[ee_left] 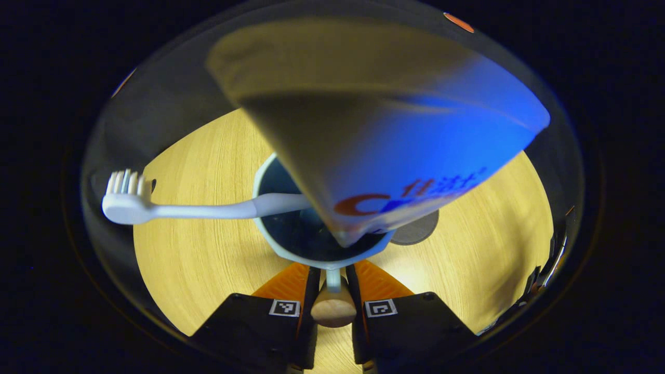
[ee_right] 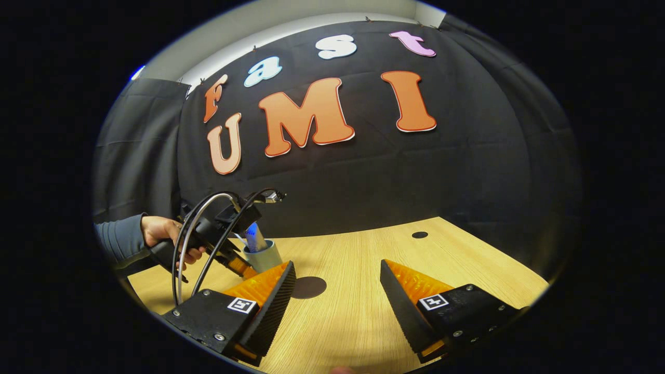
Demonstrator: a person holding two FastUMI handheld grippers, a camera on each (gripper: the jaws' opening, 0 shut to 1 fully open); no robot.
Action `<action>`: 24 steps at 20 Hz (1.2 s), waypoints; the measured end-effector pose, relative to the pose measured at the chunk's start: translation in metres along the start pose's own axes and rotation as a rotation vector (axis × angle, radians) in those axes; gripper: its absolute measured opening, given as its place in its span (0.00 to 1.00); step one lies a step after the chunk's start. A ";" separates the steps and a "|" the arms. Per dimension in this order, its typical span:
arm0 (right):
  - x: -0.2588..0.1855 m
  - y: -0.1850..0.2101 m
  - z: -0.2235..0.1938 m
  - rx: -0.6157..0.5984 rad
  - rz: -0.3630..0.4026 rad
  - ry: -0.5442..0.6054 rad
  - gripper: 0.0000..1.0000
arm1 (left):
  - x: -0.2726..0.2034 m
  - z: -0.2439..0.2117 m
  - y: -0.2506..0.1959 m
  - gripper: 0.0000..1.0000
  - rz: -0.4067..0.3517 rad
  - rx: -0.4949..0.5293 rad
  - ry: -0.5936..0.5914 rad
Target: Put the toothbrush and toothpaste on the desktop into the cup, then pick up the cup and place it on the coaster on the desktop.
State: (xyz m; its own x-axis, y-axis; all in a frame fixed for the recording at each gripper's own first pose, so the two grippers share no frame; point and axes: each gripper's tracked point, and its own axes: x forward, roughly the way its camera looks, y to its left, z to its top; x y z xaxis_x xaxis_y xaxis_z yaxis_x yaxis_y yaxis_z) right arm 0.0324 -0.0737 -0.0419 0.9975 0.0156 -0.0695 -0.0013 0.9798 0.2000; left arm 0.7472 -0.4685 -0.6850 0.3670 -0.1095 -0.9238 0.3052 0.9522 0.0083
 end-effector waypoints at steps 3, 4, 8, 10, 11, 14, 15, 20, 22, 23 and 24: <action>-0.002 -0.005 0.003 -0.008 -0.010 -0.002 0.98 | -0.014 0.010 -0.030 0.31 -0.035 0.018 -0.024; -0.003 -0.007 0.005 -0.009 -0.016 -0.003 0.98 | -0.013 0.022 -0.052 0.31 -0.042 0.026 -0.028; -0.005 -0.014 0.007 -0.010 -0.031 -0.005 0.98 | -0.009 0.041 -0.107 0.32 -0.068 0.053 -0.026; -0.007 -0.018 0.007 -0.012 -0.039 -0.007 0.98 | -0.006 0.042 -0.130 0.31 -0.077 0.064 -0.019; -0.006 -0.020 0.006 -0.012 -0.044 -0.005 0.98 | 0.002 0.038 -0.126 0.31 -0.082 0.065 -0.012; -0.006 -0.022 0.001 -0.009 -0.048 0.007 0.98 | 0.035 0.031 -0.122 0.31 -0.075 0.086 0.003; -0.005 -0.023 0.000 -0.011 -0.050 0.010 0.98 | 0.039 0.028 -0.129 0.32 -0.080 0.088 0.006; 0.000 -0.023 -0.002 0.000 -0.054 0.023 0.98 | 0.056 0.033 -0.158 0.36 -0.106 0.113 -0.006; 0.002 -0.022 -0.003 -0.006 -0.062 0.021 0.98 | 0.049 0.043 -0.159 0.46 -0.092 0.129 -0.052; 0.003 -0.022 0.000 -0.010 -0.070 0.014 0.98 | 0.046 0.047 -0.159 0.60 -0.086 0.137 -0.073; 0.004 -0.021 0.002 -0.012 -0.074 0.009 0.98 | 0.038 0.043 -0.146 0.67 -0.087 0.142 -0.096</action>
State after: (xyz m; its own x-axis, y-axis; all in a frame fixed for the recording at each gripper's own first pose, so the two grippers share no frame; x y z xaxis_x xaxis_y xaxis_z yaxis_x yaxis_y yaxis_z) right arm 0.0363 -0.0946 -0.0441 0.9942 -0.0548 -0.0923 0.0710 0.9806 0.1826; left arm 0.7547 -0.6237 -0.7052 0.4137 -0.2232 -0.8826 0.4584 0.8887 -0.0099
